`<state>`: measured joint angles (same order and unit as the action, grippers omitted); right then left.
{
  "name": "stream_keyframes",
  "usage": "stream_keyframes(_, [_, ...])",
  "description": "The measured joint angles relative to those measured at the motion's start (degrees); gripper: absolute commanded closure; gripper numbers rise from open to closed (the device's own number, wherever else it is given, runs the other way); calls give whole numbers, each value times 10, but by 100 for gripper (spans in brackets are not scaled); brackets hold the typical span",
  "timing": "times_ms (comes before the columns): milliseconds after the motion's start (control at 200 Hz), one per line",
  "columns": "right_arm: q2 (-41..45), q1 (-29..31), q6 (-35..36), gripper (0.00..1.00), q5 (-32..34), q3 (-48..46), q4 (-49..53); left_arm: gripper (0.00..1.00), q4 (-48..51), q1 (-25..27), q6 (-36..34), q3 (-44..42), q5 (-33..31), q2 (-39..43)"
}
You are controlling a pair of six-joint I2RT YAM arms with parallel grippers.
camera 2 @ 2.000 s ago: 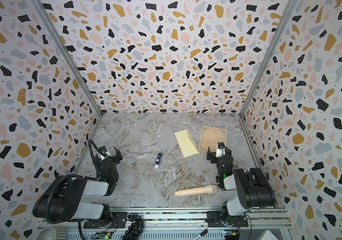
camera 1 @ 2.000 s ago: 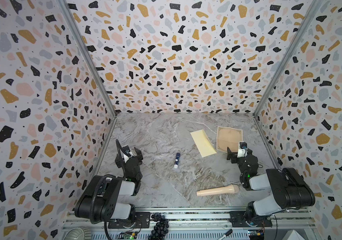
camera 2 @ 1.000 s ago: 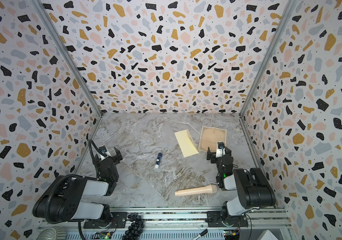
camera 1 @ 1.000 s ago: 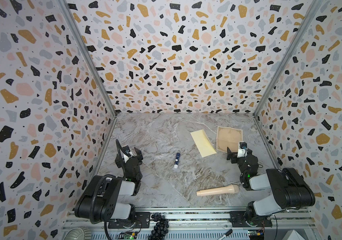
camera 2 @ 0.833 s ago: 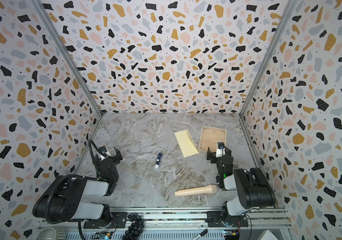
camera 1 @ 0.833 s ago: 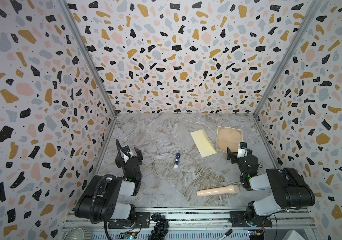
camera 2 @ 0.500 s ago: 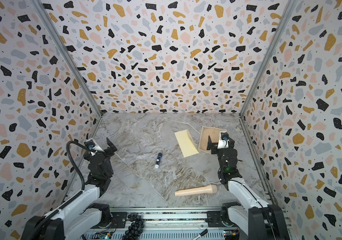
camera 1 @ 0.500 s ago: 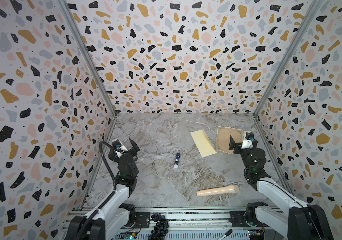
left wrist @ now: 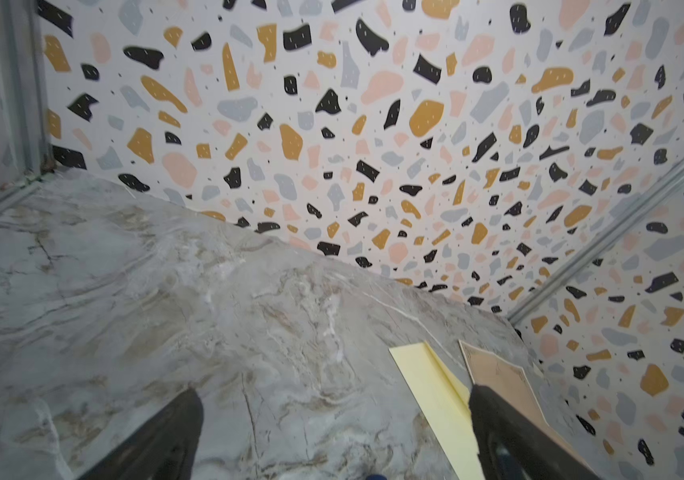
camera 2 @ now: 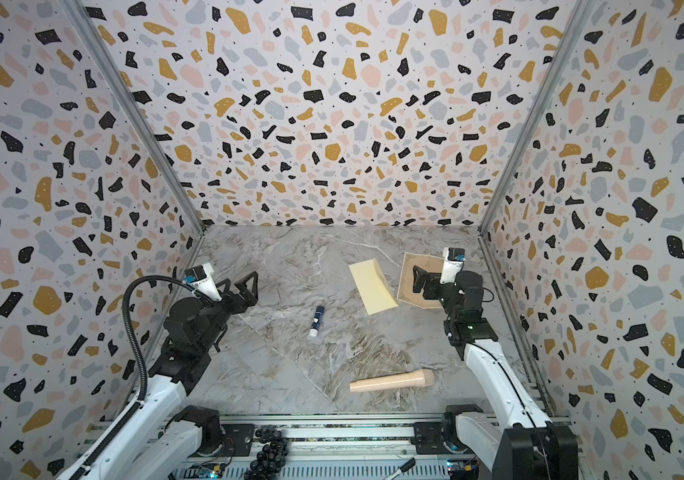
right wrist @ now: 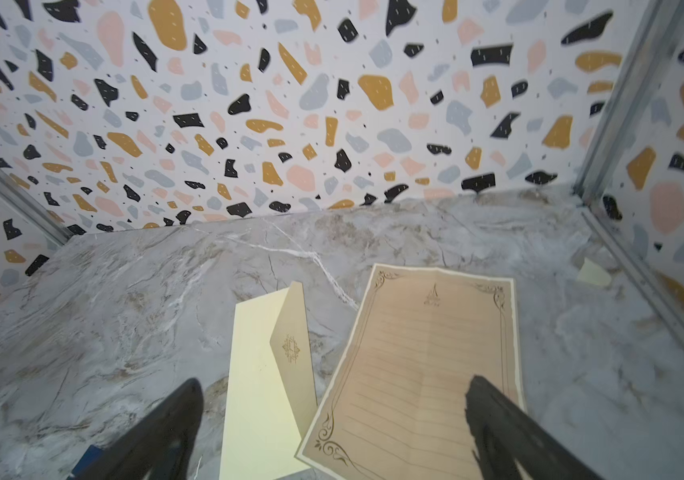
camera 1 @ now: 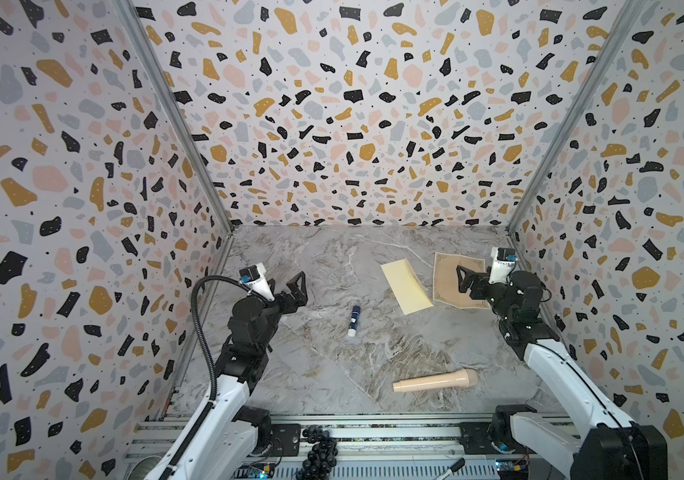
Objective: Place the letter into the envelope and seal it
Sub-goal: 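Reach the right gripper to the tan letter's edge nearest the robot and grasp it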
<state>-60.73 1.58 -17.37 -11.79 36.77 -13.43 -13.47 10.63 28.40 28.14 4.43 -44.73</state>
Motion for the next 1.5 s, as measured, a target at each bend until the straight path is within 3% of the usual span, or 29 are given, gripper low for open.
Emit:
stream_keyframes(280, [-63,-139,-167,1,-122,-57,-27,0,85,0,-53,55,61,-14])
stream_keyframes(531, [-120,-200,-254,0,-189,-103,-81,0,100,0,-90,66,84,-48])
stream_keyframes(951, [-220,-210,-321,23,-236,-108,-171,0,109,0,-98,66,104,-61])
stream_keyframes(1276, [-273,-210,-336,29,-238,-113,-214,0,108,0,-98,66,114,-65])
stream_keyframes(1502, [-313,-210,-350,52,-248,-114,-248,0,108,0,-98,66,116,-65])
